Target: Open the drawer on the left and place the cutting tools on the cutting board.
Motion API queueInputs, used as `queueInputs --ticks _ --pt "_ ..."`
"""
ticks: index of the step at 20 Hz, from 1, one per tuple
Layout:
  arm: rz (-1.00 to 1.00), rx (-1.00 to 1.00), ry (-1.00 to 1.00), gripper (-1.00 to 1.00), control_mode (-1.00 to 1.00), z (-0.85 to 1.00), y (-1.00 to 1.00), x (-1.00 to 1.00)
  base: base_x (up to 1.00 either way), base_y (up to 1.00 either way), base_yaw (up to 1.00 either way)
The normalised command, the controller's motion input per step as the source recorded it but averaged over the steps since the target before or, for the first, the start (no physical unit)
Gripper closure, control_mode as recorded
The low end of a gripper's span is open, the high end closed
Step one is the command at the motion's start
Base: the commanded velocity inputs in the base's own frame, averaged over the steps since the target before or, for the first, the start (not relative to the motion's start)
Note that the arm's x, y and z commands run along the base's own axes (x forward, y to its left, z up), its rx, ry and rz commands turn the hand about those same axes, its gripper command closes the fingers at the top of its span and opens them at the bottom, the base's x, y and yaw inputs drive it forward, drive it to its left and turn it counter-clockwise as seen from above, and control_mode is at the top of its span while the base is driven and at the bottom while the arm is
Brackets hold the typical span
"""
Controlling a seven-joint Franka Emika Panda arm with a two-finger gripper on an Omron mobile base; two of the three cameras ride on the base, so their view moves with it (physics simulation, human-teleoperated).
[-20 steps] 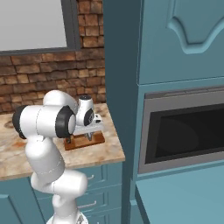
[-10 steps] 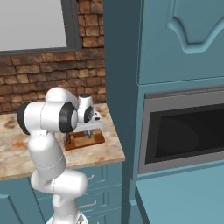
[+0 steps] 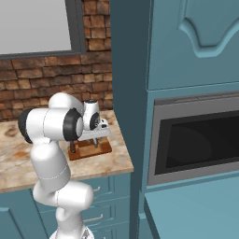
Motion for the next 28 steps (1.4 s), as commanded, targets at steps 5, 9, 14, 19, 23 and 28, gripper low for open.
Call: queueInputs --ticks 5,9,14,19,23,28 --pt "0.0 0.0 -0.03 -1.0 -1.0 0.42 0.0 -0.29 0.0 0.0 0.0" --pt "0.0 0.0 -0.07 -1.0 -1.0 0.82 0.0 -0.75 0.0 0.0 0.0" --pt "-0.01 0.0 -0.06 -1.0 -1.0 0.84 0.0 -0.93 0.0 0.0 0.0" --pt "-0.02 0.0 -0.06 -1.0 -1.0 0.98 -0.09 -0.95 0.0 0.0 0.0" --pt "-0.06 0.0 -0.04 -1.0 -1.0 0.99 -0.14 -0.88 0.0 0.0 0.0" --pt "-0.03 0.0 -0.07 -1.0 -1.0 0.97 -0.05 -0.98 0.0 0.0 0.0"
